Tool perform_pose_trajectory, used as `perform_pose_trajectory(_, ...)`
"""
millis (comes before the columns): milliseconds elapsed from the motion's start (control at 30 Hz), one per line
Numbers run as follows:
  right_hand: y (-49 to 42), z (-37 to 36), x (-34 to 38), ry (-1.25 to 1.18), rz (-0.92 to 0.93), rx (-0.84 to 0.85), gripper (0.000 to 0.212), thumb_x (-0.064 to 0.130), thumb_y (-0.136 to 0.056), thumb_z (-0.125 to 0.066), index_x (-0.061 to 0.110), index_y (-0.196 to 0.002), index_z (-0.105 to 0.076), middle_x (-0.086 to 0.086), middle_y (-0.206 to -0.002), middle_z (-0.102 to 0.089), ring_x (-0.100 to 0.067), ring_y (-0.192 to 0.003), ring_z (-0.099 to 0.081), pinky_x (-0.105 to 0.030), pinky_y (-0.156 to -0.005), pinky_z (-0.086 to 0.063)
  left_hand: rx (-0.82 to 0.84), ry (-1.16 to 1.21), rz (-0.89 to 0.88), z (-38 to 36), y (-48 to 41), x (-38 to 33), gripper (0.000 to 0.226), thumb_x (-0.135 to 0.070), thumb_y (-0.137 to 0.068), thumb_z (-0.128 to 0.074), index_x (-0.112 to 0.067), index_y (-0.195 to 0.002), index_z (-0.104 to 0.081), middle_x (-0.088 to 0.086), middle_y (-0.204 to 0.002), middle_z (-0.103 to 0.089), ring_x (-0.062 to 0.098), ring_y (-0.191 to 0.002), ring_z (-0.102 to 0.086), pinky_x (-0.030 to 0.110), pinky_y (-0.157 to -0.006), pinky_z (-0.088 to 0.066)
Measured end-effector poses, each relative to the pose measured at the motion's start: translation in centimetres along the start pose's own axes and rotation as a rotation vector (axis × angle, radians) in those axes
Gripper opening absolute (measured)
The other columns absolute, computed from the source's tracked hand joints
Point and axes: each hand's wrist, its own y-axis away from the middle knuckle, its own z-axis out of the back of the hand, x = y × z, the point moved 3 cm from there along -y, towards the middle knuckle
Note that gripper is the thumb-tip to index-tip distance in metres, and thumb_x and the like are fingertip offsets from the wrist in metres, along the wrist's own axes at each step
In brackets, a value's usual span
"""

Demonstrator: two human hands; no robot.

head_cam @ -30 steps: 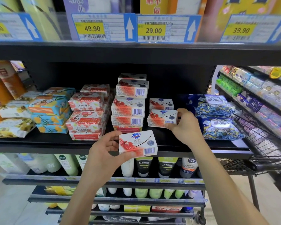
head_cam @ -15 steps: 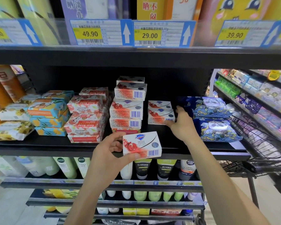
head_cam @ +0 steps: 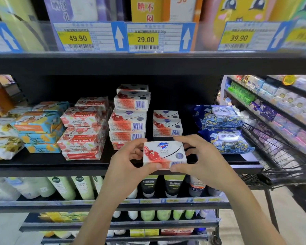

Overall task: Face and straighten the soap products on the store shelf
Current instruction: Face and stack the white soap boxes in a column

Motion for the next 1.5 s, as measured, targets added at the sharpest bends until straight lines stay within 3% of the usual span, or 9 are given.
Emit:
perform_pose_trajectory(167, -0.9, 0.7, -0.5, 0.04, -0.063, -0.099, 0.069, 0.026, -0.072, -0.093, 0.034, -0.133, -0.06, 0.018, -0.117, -0.059, 0.002, -0.1, -0.062, -0.017, -0.087, -0.052, -0.026, -0.189, -0.076, 0.0, 0.2, 0.4, 0.067, -0.051, -0.08, -0.077, -0.037, -0.142, -0.057, -0.027, -0.126, -0.06, -0.008, -0.119, -0.054, 0.014, -0.103, -0.043)
perform_pose_trajectory(367, -3.4, -0.5, -1.1, 0.18, -0.141, -0.158, 0.063, 0.02, -0.083, -0.084, 0.021, -0.14, -0.057, 0.0, -0.12, -0.054, -0.019, -0.11, -0.06, -0.027, -0.093, -0.045, 0.026, -0.361, -0.077, 0.2, 0.5, 2.2, 0.057, -0.048, -0.085, -0.076, -0.038, -0.139, -0.06, -0.035, -0.139, -0.045, -0.013, -0.134, -0.037, 0.018, -0.117, -0.031)
perform_pose_trajectory(500, -4.6, -2.3, -2.6, 0.155, -0.19, -0.169, 0.067, 0.016, -0.086, -0.081, 0.018, -0.147, -0.051, -0.005, -0.129, -0.059, -0.022, -0.118, -0.061, -0.035, -0.103, -0.049, 0.053, -0.429, -0.066, 0.0, 0.6, 3.5, 0.058, -0.049, -0.086, -0.075, -0.037, -0.141, -0.059, -0.032, -0.144, -0.04, 0.0, -0.145, -0.034, 0.026, -0.12, -0.026)
perform_pose_trajectory(700, -4.4, -2.6, -2.9, 0.018, -0.225, -0.21, 0.066, 0.013, -0.087, -0.081, 0.019, -0.144, -0.048, 0.012, -0.114, -0.067, -0.004, -0.1, -0.059, -0.005, -0.075, -0.04, 0.041, -0.461, -0.077, -0.2, 0.6, 4.2, 0.052, -0.049, -0.087, -0.073, -0.034, -0.136, -0.064, -0.022, -0.148, -0.05, 0.003, -0.145, -0.037, 0.021, -0.118, -0.023)
perform_pose_trajectory(933, -5.7, -3.1, -3.2, 0.04, -0.243, -0.242, 0.065, 0.017, -0.086, -0.082, 0.016, -0.142, -0.051, 0.001, -0.123, -0.072, -0.018, -0.113, -0.066, -0.026, -0.094, -0.049, 0.034, -0.465, -0.075, -0.1, 0.6, 4.3, 0.052, -0.051, -0.086, -0.073, -0.036, -0.136, -0.064, -0.023, -0.148, -0.05, 0.002, -0.145, -0.036, 0.02, -0.117, -0.024)
perform_pose_trajectory(1133, -6.6, -2.7, -2.4, 0.077, -0.181, -0.2, 0.059, 0.017, -0.087, -0.08, 0.015, -0.139, -0.051, 0.0, -0.13, -0.065, -0.016, -0.118, -0.061, -0.02, -0.091, -0.041, 0.024, -0.476, -0.081, -0.2, 0.6, 4.2, 0.053, -0.052, -0.088, -0.071, -0.037, -0.138, -0.062, -0.027, -0.148, -0.045, -0.005, -0.143, -0.029, 0.013, -0.113, -0.017)
perform_pose_trajectory(1267, -7.3, -1.8, 0.1, 0.027, -0.075, -0.287, 0.075, 0.027, -0.085, -0.082, 0.017, -0.149, -0.045, 0.004, -0.137, -0.053, -0.007, -0.122, -0.05, -0.022, -0.098, -0.04, 0.021, -0.474, -0.075, -0.2, 0.6, 4.3, 0.054, -0.053, -0.087, -0.071, -0.038, -0.138, -0.061, -0.033, -0.144, -0.04, -0.007, -0.141, -0.026, 0.016, -0.114, -0.018)
perform_pose_trajectory(1400, -10.7, -1.8, 3.3, -0.068, -0.032, -0.169, 0.09, 0.044, -0.081, -0.083, 0.02, -0.156, -0.038, 0.002, -0.156, -0.046, -0.01, -0.139, -0.045, -0.028, -0.111, -0.04, 0.026, -0.475, -0.072, -0.2, 0.5, 4.3, 0.054, -0.053, -0.088, -0.071, -0.039, -0.138, -0.06, -0.035, -0.142, -0.038, -0.009, -0.139, -0.024, 0.016, -0.114, -0.018)
perform_pose_trajectory(1500, -13.6, -2.3, 4.9, -0.119, -0.041, -0.116, 0.093, 0.046, -0.078, -0.086, 0.018, -0.154, -0.041, 0.001, -0.154, -0.048, -0.011, -0.134, -0.049, -0.033, -0.111, -0.044, 0.022, -0.474, -0.072, -0.2, 0.6, 4.3, 0.053, -0.052, -0.088, -0.072, -0.039, -0.138, -0.06, -0.034, -0.143, -0.039, -0.009, -0.139, -0.024, 0.017, -0.114, -0.018)
